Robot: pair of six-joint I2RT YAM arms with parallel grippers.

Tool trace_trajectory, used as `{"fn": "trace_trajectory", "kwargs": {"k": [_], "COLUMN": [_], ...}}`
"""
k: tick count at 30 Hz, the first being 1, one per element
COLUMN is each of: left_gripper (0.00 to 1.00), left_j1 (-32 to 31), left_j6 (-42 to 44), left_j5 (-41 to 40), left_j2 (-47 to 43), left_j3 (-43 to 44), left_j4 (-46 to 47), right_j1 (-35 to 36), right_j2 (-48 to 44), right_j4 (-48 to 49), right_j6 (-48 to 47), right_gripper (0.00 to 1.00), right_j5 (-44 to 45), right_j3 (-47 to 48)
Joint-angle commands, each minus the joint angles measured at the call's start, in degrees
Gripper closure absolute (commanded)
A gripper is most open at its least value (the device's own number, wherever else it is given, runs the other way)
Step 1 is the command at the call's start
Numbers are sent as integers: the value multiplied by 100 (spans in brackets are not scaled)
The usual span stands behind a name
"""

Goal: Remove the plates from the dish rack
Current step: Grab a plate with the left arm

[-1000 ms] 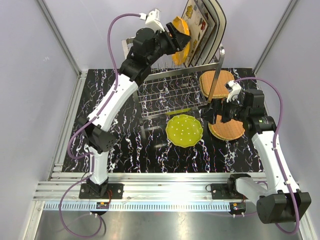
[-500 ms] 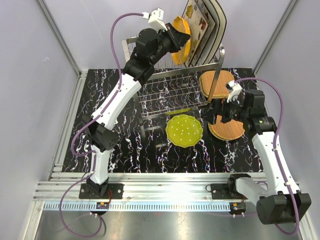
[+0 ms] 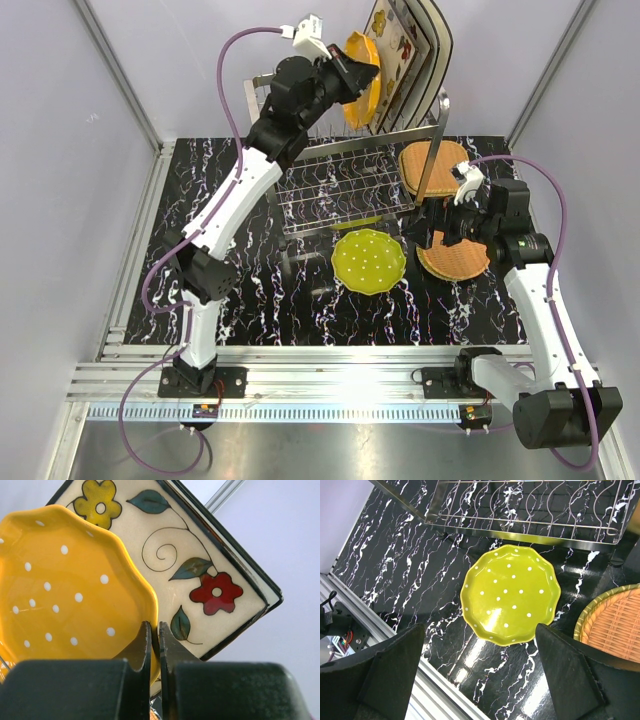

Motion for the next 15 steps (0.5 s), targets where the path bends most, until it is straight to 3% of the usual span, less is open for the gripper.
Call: {"fn": "trace_trajectory", "kwargs": {"k": [1, 15], "left_gripper": [100, 100], "left_j1": [86, 253], "left_j6": [-207, -708], "left_j5": [-104, -34], "left_j2": [-534, -552], "left_j3": [218, 429], "left_j4": [1435, 1963], "right_j1": [-44, -44], "right_j2": [-69, -69], "right_j4": [203, 221], "right_j6": [-40, -655], "right_gripper": [0, 0], "right_j5": [-267, -679], "right_j3": [184, 518]}}
